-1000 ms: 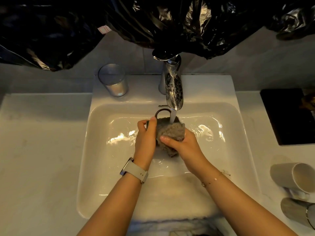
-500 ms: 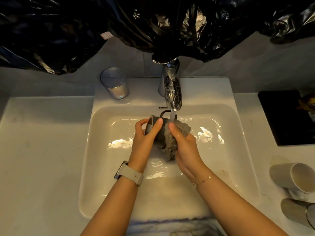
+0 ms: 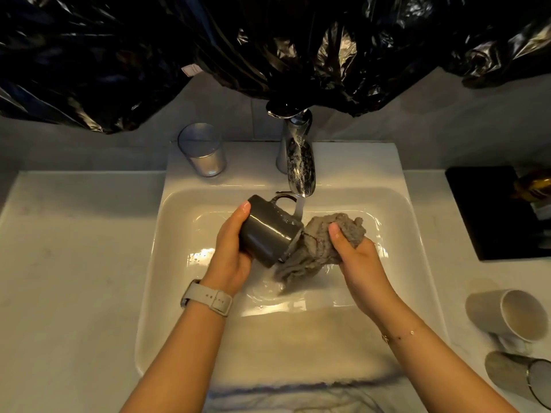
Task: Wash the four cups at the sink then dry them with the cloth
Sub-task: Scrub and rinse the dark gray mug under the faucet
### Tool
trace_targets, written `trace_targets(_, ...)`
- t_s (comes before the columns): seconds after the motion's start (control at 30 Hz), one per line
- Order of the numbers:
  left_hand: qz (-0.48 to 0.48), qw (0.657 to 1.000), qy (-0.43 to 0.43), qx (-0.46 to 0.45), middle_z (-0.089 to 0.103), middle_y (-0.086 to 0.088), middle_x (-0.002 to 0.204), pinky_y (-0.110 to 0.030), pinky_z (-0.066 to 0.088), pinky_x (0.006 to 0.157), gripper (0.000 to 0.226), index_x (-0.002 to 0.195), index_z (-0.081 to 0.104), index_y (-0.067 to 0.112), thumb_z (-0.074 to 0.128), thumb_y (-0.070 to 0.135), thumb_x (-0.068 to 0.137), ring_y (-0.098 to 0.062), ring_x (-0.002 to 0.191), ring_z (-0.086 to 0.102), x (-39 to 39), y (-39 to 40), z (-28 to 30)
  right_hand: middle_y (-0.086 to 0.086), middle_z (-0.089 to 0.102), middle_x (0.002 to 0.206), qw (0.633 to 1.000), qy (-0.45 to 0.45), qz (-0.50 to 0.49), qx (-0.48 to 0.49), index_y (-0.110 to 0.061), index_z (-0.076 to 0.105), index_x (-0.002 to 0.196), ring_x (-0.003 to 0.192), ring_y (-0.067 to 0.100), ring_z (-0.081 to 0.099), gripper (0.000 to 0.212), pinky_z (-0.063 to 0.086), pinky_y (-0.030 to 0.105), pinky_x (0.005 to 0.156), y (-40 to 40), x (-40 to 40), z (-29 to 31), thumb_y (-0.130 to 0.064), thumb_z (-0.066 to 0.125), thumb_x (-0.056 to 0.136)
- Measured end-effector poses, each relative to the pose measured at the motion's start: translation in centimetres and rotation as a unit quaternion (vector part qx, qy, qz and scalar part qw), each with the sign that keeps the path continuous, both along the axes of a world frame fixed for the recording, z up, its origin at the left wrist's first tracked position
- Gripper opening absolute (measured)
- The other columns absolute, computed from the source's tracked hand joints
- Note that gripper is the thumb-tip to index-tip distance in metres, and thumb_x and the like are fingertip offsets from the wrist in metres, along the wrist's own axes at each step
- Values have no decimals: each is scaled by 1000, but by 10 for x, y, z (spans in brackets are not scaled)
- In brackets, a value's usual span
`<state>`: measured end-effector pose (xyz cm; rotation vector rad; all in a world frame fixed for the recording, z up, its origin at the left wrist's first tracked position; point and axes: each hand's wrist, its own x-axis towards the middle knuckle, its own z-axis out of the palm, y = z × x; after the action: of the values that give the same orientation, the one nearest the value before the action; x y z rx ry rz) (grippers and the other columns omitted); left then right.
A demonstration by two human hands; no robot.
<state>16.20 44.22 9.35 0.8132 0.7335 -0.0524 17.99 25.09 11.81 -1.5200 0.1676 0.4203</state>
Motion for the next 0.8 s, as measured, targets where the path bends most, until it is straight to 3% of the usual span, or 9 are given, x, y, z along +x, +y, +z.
trace_targets(0.1, -82, 996, 4, 41, 62, -13, 132, -49, 45, 108, 78, 128, 61, 15, 88, 48, 62, -28, 123, 58, 5, 8, -2, -7, 74, 101, 998, -2, 61, -6, -24, 68, 107, 97, 7, 69, 30, 54, 21, 85, 3, 10, -3, -39, 55, 86)
trace_targets(0.17, -97, 995, 7, 34, 56, -17, 139, -51, 42, 110, 88, 133, 58, 16, 89, 52, 59, -32, 131, 52, 8, 6, -2, -6, 74, 105, 995, 25, 95, 32, -25, 68, 106, 101, 9, 68, 27, 52, 20, 83, 7, 17, -6, -36, 57, 84)
trace_targets(0.27, -79, 996, 30, 11, 61, -17, 133, -52, 47, 105, 78, 130, 60, 13, 85, 49, 65, -32, 125, 58, 11, 6, -2, 1, 71, 114, 977, 79, 133, 149, -17, 67, 114, 110, 14, 64, 28, 50, 21, 87, 8, 26, -3, -22, 61, 87)
trace_targets(0.37, -58, 997, 48, -14, 69, -15, 110, -48, 55, 93, 50, 118, 65, 12, 73, 43, 80, -28, 103, 67, 14, 11, -3, 15, 64, 124, 931, 150, 156, 295, -1, 61, 122, 116, 25, 60, 45, 51, 31, 93, 7, 34, -3, -15, 64, 80)
trace_targets(0.4, -52, 997, 50, -18, 70, -13, 104, -45, 58, 88, 42, 114, 66, 13, 69, 41, 84, -25, 96, 68, 15, 12, -3, 16, 63, 125, 926, 164, 159, 302, 2, 57, 124, 116, 26, 60, 47, 51, 31, 94, 8, 36, -5, -14, 62, 80)
trace_targets(0.5, -46, 997, 55, -18, 71, -12, 104, -42, 58, 86, 40, 114, 66, 13, 66, 41, 87, -24, 94, 69, 17, 14, -3, 4, 71, 113, 969, 107, 179, 136, -10, 63, 116, 109, 18, 65, 27, 50, 27, 89, 11, 41, -15, -12, 53, 91)
trace_targets(0.57, -46, 997, 62, -23, 70, -14, 110, -45, 56, 93, 46, 118, 65, 11, 68, 42, 84, -27, 101, 68, 18, 16, -3, -1, 74, 103, 983, 61, 168, 49, -21, 70, 103, 99, 14, 68, 20, 47, 32, 91, 16, 43, -19, -16, 62, 85)
trace_targets(0.67, -52, 997, 61, -20, 66, -20, 123, -51, 52, 98, 57, 127, 62, 9, 70, 44, 82, -33, 116, 64, 18, 17, -4, -4, 75, 92, 991, 39, 128, 24, -23, 73, 93, 90, 13, 69, 20, 49, 34, 91, 28, 44, -23, -23, 75, 73)
trace_targets(0.8, -47, 997, 50, 47, 64, -23, 119, -51, 53, 97, 62, 120, 63, 9, 79, 47, 73, -31, 109, 64, 18, 11, -4, 1, 75, 87, 997, 38, 71, -5, -13, 73, 95, 82, 14, 70, 19, 52, 29, 78, 49, 38, -30, -29, 70, 86)
